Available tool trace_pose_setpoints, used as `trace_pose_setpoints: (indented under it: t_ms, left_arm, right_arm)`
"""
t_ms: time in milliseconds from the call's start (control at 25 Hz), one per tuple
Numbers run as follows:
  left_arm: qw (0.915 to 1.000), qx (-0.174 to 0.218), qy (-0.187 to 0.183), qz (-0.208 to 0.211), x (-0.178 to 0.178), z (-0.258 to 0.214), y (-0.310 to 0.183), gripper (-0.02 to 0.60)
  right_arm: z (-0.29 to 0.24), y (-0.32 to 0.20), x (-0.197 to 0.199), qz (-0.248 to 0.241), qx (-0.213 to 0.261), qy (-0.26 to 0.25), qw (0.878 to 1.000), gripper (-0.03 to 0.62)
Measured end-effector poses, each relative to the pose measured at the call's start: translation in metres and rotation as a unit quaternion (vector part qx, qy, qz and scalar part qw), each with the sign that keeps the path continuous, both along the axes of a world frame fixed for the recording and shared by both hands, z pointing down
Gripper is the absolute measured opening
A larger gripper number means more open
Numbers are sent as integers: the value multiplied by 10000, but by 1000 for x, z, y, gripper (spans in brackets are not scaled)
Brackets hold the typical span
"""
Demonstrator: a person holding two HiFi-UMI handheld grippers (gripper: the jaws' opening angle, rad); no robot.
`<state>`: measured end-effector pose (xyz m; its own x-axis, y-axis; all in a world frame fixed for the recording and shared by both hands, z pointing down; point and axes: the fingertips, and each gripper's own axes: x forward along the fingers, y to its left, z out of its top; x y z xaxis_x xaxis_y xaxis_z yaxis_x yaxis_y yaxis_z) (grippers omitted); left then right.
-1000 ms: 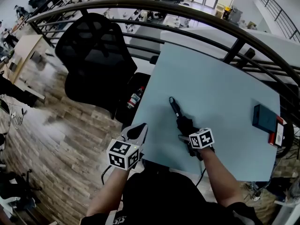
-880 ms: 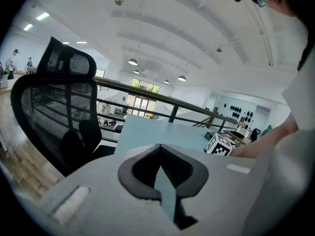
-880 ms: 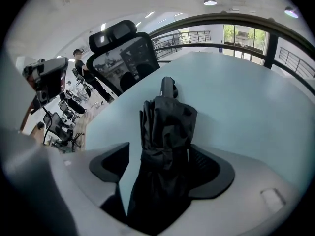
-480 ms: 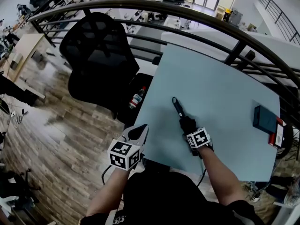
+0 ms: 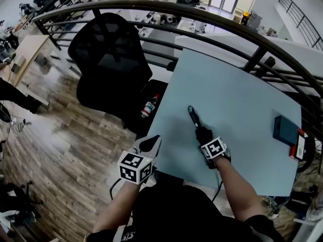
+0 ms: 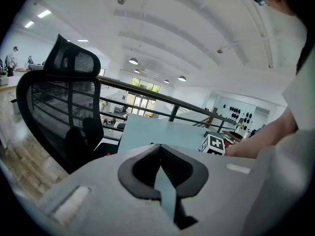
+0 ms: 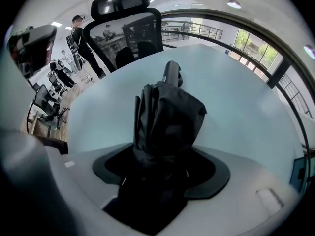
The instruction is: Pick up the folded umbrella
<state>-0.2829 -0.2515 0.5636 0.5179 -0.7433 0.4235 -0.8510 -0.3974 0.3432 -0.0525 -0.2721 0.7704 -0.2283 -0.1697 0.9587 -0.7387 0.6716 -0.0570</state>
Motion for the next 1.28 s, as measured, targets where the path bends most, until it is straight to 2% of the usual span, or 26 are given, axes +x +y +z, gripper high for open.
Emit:
trace_pose_setpoints:
  t_ms: [120,480,760,920,1040,1280]
  left_arm:
    - [10000,7,47,24,-2,1,-2,6]
    - [9998,15,143,157,-9,-1,3,6]
    - [9995,154,240,154,-29,-5,10,6]
    - [9992,221,298,174,-39,-8,5,6]
    - [9989,289,302,209,-38,-13,5,6]
    - [9986,456,173,192,-22,-29,-9,6]
  right_arm:
    - [1,-2,-1,58,119,-84,9999,316]
    - [1,-4,-1,125,94,-35,9999,319]
    - [0,-3,2,153,142,-33,9998,307]
    - [-2,0,-2,467,322,-129,9983,275]
    - [0,6,-1,730,368,-169,9965,264]
    - [-6,12,4,748,297,-569,9951,262]
